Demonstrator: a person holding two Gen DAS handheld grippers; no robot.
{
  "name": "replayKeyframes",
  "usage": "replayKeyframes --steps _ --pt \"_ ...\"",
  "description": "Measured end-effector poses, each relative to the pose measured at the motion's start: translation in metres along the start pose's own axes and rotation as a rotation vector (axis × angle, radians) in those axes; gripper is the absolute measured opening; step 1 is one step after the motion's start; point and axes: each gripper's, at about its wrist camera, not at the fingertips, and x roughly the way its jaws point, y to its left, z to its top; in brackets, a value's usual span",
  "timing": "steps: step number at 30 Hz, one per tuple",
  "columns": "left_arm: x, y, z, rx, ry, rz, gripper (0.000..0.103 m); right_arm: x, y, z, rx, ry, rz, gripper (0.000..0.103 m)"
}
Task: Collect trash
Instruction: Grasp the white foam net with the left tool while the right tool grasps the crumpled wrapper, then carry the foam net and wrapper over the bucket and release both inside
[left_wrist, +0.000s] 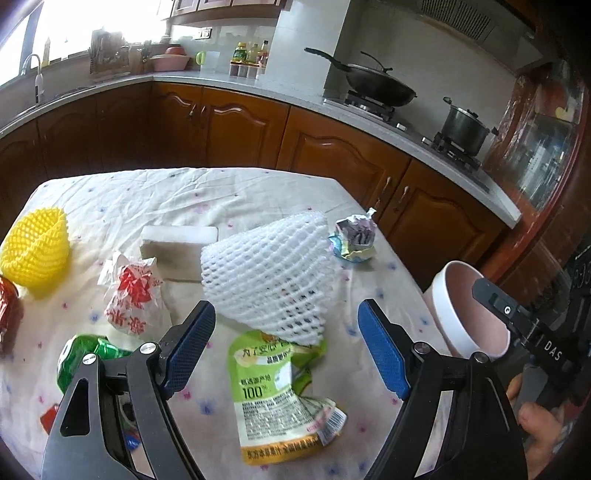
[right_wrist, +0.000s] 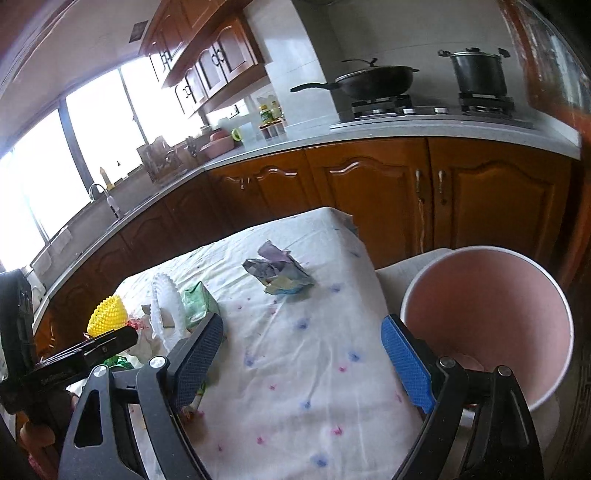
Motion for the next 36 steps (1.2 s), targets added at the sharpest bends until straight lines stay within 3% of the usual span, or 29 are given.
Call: replayKeyframes --steps 15,18,20,21,23,24,25,28,31,36 --pt "0.043 0.006 0.018 0.008 0.043 0.039 0.079 0.098 0.026 0.034 -0.106 0.101 0.038 0.089" --pt "0.048 0.009 0.019 0.000 0.057 0.028 0.058 0.117 0.026 0.037 -0.119 0.122 0.041 0.088" --pt "0.053 0.011 0.018 -0.004 0.082 0.015 0.035 0.132 0.023 0.037 -0.113 0.140 0.034 0.088" --pt "0.056 0.012 0.018 -0.010 0.098 0.004 0.030 0.138 0.021 0.037 -0.108 0.146 0.034 0.087" --pt "0.060 0.014 0.016 -0.017 0.117 -0.006 0.015 0.151 0.017 0.037 -0.103 0.171 0.026 0.080" --pt "0.061 0.015 0.015 -0.020 0.123 -0.009 0.013 0.158 0.015 0.036 -0.101 0.184 0.025 0.070" --pt "0.061 0.016 0.014 -0.021 0.125 -0.011 0.010 0.162 0.015 0.035 -0.098 0.196 0.025 0.052" --pt "0.056 0.017 0.012 -0.024 0.118 -0.015 0.008 0.162 0.013 0.033 -0.085 0.199 0.049 0.025" --pt "0.047 0.016 0.014 -0.023 0.101 -0.026 0.008 0.149 0.015 0.032 -0.099 0.168 0.043 0.019" --pt "0.022 0.017 0.016 -0.037 0.047 -0.066 0.008 0.119 0.014 0.031 -0.077 0.132 0.064 0.018"
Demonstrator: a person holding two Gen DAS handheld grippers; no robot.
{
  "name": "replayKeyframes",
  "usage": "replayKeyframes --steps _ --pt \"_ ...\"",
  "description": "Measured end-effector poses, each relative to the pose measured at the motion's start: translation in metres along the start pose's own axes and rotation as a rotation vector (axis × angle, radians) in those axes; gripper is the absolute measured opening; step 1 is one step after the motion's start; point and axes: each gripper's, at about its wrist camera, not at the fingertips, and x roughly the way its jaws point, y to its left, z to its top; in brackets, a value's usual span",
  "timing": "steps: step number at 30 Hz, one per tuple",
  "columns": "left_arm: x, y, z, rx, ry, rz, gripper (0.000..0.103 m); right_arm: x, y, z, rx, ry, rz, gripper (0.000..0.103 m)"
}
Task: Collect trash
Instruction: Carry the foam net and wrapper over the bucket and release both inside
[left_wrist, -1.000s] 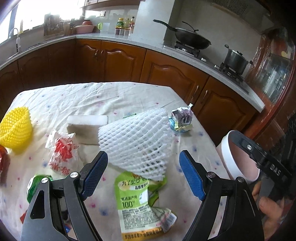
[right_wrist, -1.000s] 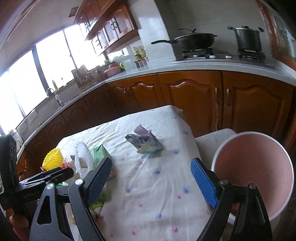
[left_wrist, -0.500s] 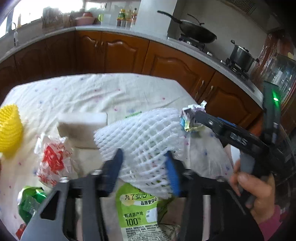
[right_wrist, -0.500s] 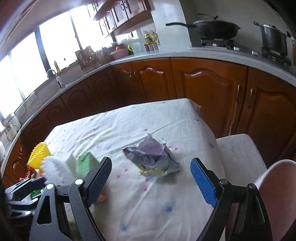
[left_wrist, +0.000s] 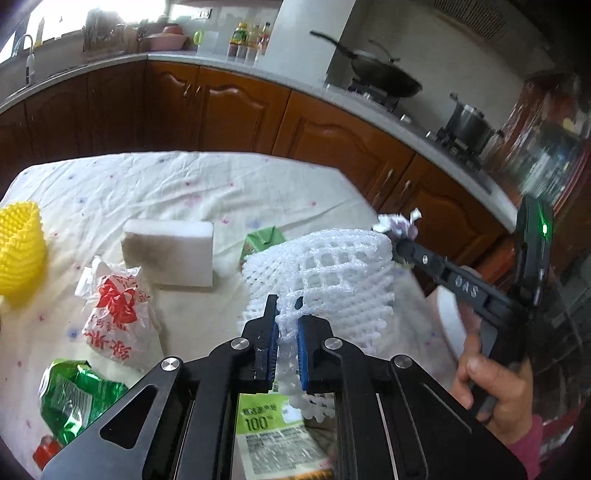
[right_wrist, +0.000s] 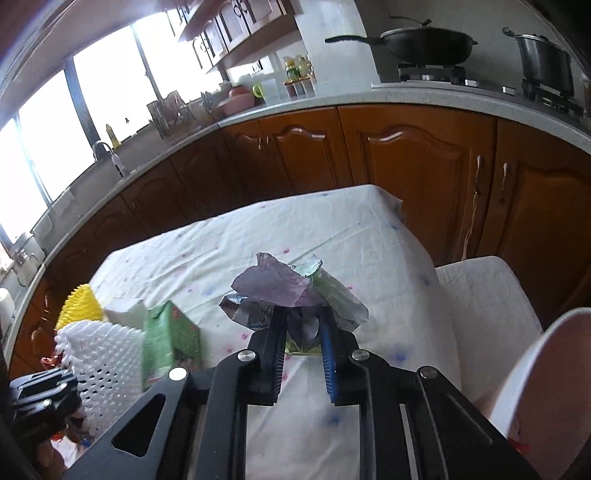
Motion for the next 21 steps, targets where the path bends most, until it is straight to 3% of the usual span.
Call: replayKeyframes --steps 9,21 --pt "-0.031 -0.020 -0.006 0.022 -0.042 -0.081 0.008 -0.074 -0.004 -0.022 0.061 -0.081 0.028 0.018" --pt "-0.046 -0.068 -0.020 0.100 -0.042 -0.167 0.008 -0.159 -0.032 -0.058 0.137 -0.171 -0.038 0.018"
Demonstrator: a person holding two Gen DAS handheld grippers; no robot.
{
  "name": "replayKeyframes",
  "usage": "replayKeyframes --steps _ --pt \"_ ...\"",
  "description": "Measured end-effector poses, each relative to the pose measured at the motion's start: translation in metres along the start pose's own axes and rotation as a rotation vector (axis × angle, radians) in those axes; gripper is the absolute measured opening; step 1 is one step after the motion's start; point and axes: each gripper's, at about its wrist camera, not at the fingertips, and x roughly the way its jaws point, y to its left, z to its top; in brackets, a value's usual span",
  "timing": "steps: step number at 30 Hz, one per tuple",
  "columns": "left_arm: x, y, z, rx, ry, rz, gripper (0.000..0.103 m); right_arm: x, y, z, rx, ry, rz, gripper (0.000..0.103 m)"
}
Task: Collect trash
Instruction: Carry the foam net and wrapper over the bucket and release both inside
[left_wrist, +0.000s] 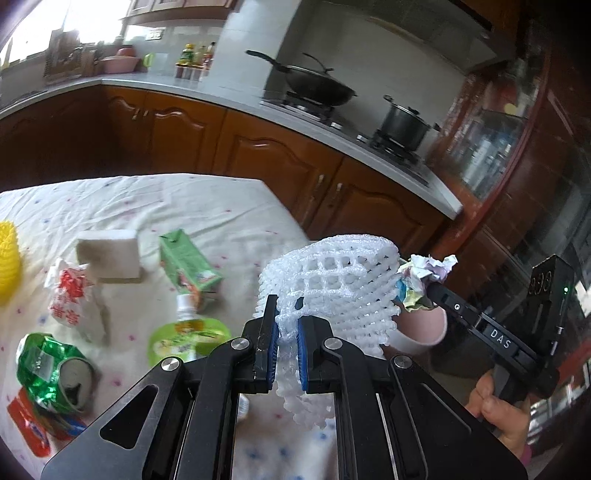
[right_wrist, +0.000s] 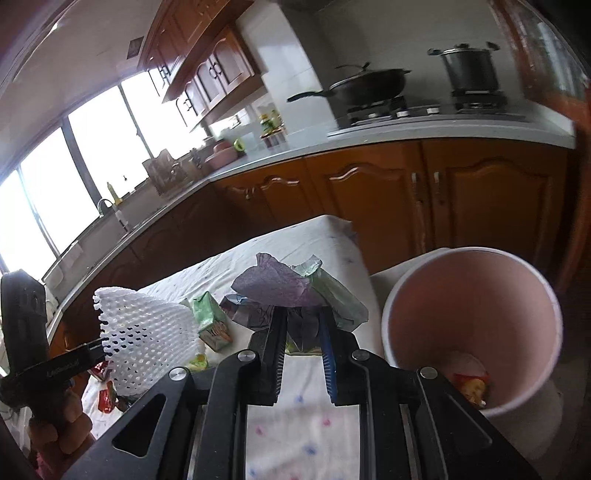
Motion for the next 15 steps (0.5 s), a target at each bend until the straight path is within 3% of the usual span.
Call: replayKeyframes --steps 15 --pt "0.029 -0.072 -0.006 0.093 0.063 -0.118 0.008 -0.053 -0.071 -0.017 0.117 -0.055 -0.145 0.018"
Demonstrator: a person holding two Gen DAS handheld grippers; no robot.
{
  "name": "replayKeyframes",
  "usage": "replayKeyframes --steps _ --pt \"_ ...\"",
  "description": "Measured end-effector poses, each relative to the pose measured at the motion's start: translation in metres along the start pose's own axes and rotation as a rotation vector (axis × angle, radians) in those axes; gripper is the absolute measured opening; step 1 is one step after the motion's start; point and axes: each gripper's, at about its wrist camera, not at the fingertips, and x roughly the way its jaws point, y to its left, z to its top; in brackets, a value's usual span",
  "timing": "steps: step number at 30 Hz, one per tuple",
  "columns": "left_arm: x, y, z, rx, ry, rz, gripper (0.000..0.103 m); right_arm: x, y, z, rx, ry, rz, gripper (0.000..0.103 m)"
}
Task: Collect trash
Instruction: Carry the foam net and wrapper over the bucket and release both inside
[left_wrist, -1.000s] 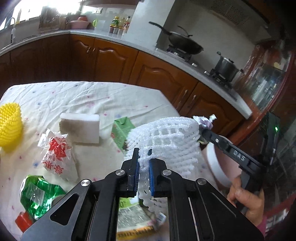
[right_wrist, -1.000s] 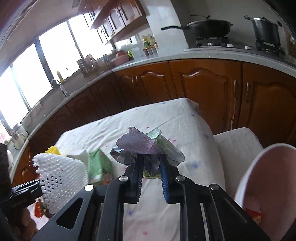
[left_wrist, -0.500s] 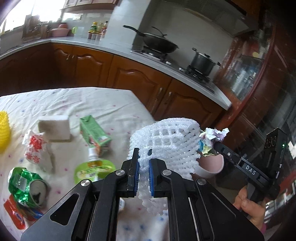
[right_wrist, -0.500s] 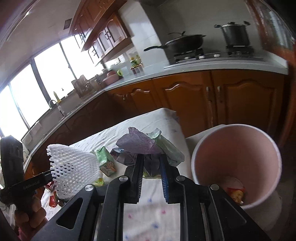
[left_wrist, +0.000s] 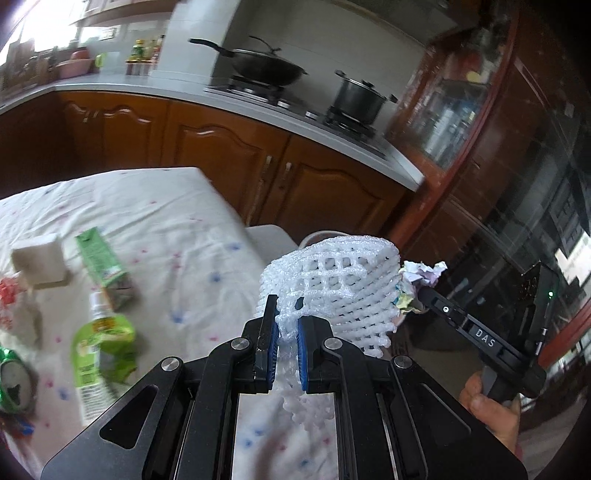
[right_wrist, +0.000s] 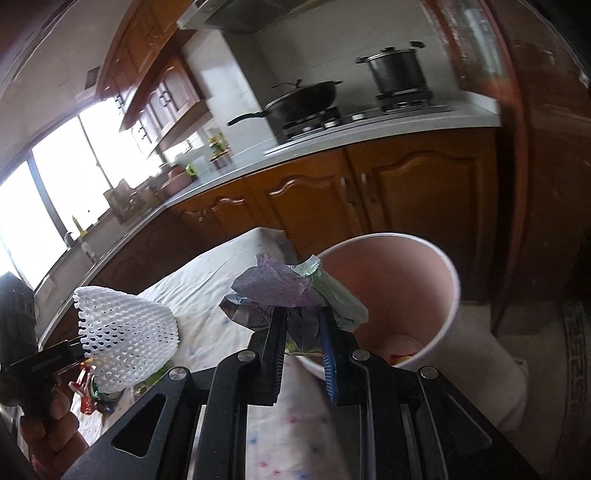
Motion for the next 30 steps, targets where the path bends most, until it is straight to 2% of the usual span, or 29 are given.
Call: replayKeyframes --steps 18,30 --pt "0.069 -0.061 0.024 0.103 0.068 -0.068 0.008 0.001 -0.047 0.010 0.066 -0.016 -0.045 0.019" --pt "0.135 -0.071 0.036 0.087 0.181 -0.070 0.008 0.032 -0.068 0.021 0.076 0.058 -0.088 0.020"
